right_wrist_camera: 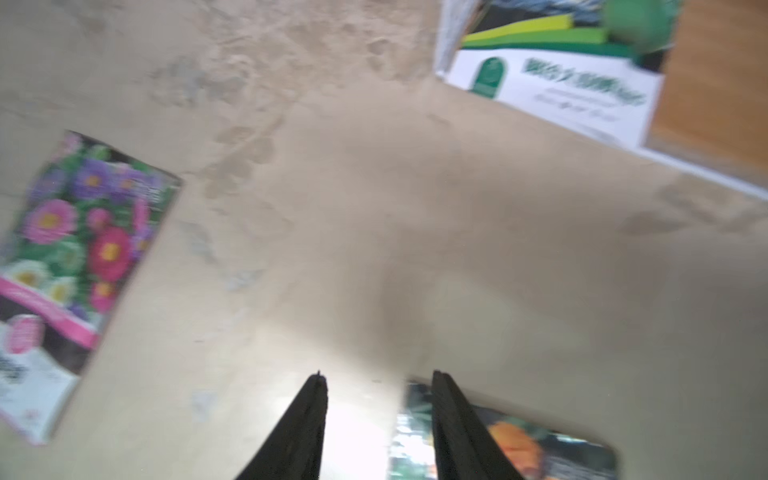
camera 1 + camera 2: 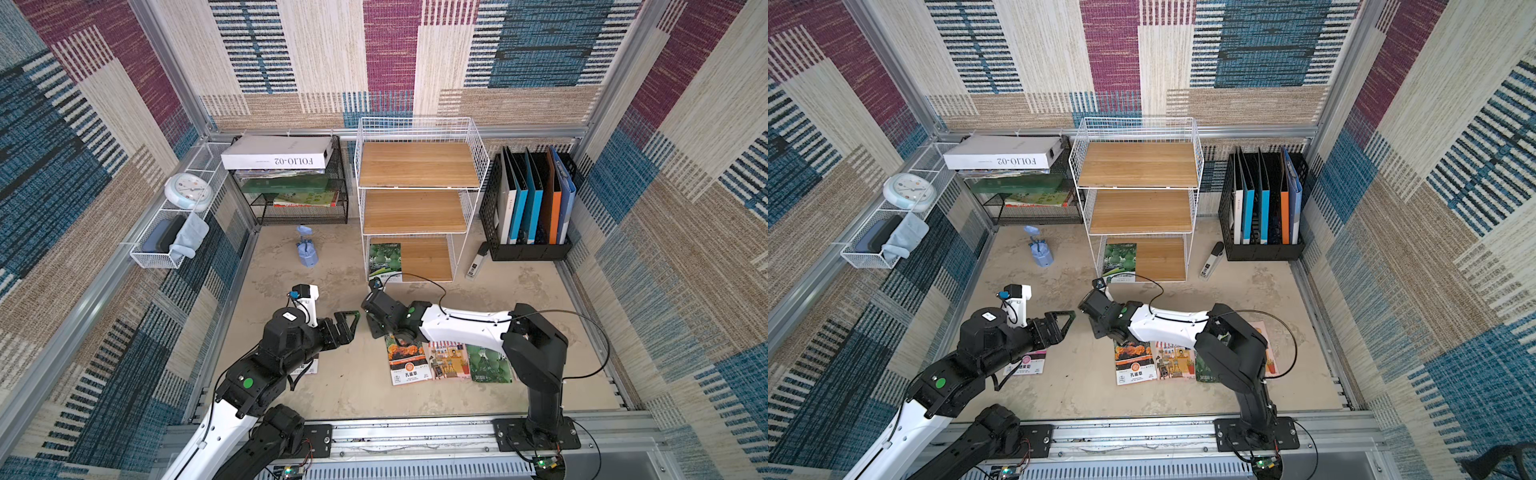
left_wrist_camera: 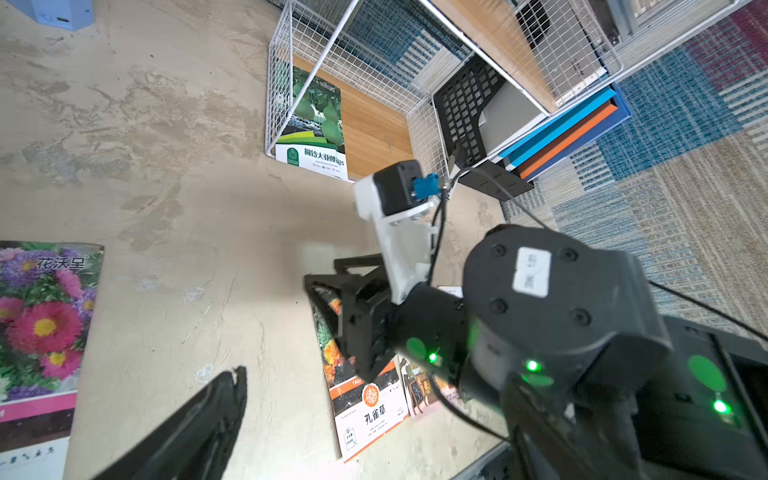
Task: Take the seed bag off the shelf
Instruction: Place the seed packet at the center of the board.
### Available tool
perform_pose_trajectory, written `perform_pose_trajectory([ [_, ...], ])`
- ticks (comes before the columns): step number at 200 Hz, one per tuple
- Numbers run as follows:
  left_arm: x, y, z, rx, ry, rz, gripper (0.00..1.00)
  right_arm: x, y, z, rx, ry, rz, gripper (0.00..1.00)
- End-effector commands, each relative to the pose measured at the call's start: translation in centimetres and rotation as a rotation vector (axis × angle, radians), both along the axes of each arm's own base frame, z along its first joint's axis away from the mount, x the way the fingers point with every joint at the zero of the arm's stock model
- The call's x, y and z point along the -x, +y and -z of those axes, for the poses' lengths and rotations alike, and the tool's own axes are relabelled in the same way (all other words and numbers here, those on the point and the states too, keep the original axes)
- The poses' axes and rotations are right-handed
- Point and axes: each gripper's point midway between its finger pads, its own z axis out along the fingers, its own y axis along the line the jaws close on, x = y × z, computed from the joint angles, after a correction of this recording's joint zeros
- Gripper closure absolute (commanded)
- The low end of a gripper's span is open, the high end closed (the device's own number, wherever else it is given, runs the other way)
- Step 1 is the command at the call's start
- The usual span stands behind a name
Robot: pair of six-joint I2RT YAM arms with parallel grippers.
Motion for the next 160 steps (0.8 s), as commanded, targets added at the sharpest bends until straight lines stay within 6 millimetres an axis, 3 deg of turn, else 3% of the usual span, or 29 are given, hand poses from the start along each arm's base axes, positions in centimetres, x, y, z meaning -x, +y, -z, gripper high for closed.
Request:
perform_pose_trajectory([
  [1, -0.3, -0.6, -0.8, 0.04, -0.031, 0.018, 0.01, -2.7, -4.8, 0.1, 0.208, -0.107, -0.064, 0.55],
  [19, -0.4, -0.5, -0.5, 0.041, -0.027, 0.009, 0.01, -4.8, -7.1, -0.4, 0.206, -0.134, -0.075, 0.55],
  [44, -0.6, -0.4, 0.2, 0.029, 0.0, -0.008, 0.01, -7.3, -8.3, -2.2, 0.21, -0.244, -0.129, 0.53],
  [60, -0.7, -0.3, 0.6, 0.01, 0.031, -0.017, 0.01, -8.2, -7.7, -2.8, 0.268, -0.343, -0.225, 0.51],
  [91, -0.8, -0.2, 1.5, -0.023, 0.098, -0.024, 0.01, -9.0, -6.0, -2.1, 0.391, -0.484, -0.439, 0.42],
  [160, -0.7, 0.2, 2.4, -0.058, 0.138, -0.045, 0.01, -12.7, -4.0, -0.2, 0.538, -0.552, -0.581, 0.34],
])
